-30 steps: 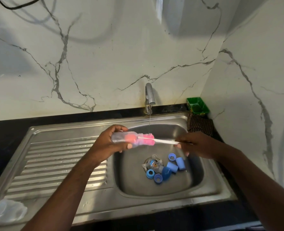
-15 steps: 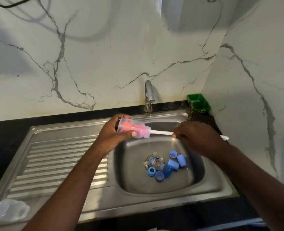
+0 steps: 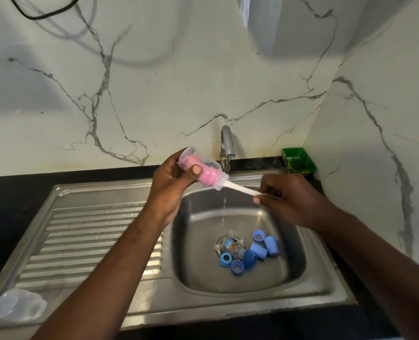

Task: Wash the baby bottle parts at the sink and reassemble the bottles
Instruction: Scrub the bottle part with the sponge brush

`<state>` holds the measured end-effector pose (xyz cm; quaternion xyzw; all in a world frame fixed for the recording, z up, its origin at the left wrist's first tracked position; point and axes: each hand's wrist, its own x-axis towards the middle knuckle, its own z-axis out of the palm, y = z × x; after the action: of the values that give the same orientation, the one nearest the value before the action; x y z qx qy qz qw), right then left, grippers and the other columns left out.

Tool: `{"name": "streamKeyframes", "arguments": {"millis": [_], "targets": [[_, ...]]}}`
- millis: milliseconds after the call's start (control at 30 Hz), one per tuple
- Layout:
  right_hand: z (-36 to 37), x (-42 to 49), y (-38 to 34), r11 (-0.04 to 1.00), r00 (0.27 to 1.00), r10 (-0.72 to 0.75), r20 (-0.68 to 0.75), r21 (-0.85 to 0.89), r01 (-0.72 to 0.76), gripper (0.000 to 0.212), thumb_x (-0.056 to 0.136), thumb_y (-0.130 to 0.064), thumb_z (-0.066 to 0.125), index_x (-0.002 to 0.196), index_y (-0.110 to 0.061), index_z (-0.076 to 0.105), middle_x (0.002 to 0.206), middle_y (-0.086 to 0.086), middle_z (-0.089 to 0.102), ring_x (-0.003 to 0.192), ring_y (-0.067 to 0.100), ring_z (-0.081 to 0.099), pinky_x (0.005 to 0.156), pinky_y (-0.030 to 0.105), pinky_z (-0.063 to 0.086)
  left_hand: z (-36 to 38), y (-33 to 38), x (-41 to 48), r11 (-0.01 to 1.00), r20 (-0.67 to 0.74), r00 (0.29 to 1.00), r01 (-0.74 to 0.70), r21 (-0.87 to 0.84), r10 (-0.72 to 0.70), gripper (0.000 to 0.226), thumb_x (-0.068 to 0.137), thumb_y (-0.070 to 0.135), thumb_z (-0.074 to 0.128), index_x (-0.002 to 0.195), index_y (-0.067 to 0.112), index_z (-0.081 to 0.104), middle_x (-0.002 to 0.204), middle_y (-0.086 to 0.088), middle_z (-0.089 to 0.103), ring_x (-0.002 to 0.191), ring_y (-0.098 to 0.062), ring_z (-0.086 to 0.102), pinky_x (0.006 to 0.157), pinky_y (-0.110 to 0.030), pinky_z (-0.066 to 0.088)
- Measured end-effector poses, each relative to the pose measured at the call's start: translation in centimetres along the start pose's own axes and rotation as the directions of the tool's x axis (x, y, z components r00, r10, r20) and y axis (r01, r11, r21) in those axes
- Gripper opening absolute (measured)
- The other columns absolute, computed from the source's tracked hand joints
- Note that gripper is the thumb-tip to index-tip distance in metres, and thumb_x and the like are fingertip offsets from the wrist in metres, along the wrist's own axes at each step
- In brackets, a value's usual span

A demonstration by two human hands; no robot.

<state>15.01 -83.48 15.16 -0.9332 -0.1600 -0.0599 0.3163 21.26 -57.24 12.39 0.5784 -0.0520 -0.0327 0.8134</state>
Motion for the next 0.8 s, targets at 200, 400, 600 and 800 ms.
{"name": "streamKeyframes", "arguments": {"millis": [200,400,600,800], "targets": [[0.2,-1.1,-0.3,0.712,0.9,0.171,0.402,0.581,-0.395,0.031,0.098,-0.023,0.058,0.084,0.004,0.066,0.054,0.005,0.034,0.041,0.009,0.024,0.04,0.015,0.016,0.3,-0.1,0.5,0.991,0.124,0.992,-0.006,-0.133,0.023,0.071,0.068,-0.004,0.079,0.13,0.026,0.059,0.135,-0.016,0.055,0.116,-0.024,0.063,0.082,-0.034,0.059],[2.4,-0.4,0.5,0.993,0.991,0.1,0.087,0.053,-0.105,0.031,0.097,-0.031,0.061,0.067,-0.025,0.057,0.052,-0.006,0.047,0.048,0.008,0.042,0.049,0.029,0.037,0.6,-0.1,0.3,0.942,0.213,0.968,0.191,-0.277,-0.133,0.061,0.08,-0.004,0.07,0.137,0.004,0.049,0.132,-0.019,0.059,0.119,-0.039,0.061,0.086,-0.051,0.058],[4.0,-0.6,-0.4,0.991,0.999,0.013,0.031,-0.133,-0.009,0.035,0.098,-0.033,0.057,0.064,-0.032,0.049,0.053,-0.008,0.043,0.051,0.006,0.04,0.052,0.027,0.031,3.4,-0.6,0.3,0.931,0.074,0.991,0.133,-0.341,-0.115,0.061,0.063,0.034,0.095,0.102,0.005,0.057,0.094,-0.024,0.054,0.072,-0.027,0.058,0.06,-0.038,0.054],[3.4,-1.5,-1.2,0.568,0.89,0.179,0.419,0.695,-0.441,0.036,0.095,-0.026,0.056,0.088,0.007,0.067,0.053,0.005,0.03,0.041,0.008,0.02,0.037,0.015,0.016,3.6,-0.2,-0.3,0.898,0.091,0.988,0.15,-0.414,-0.123,0.051,0.066,0.041,0.085,0.098,0.014,0.057,0.071,-0.006,0.055,0.059,-0.017,0.057,0.054,-0.033,0.054]]}}
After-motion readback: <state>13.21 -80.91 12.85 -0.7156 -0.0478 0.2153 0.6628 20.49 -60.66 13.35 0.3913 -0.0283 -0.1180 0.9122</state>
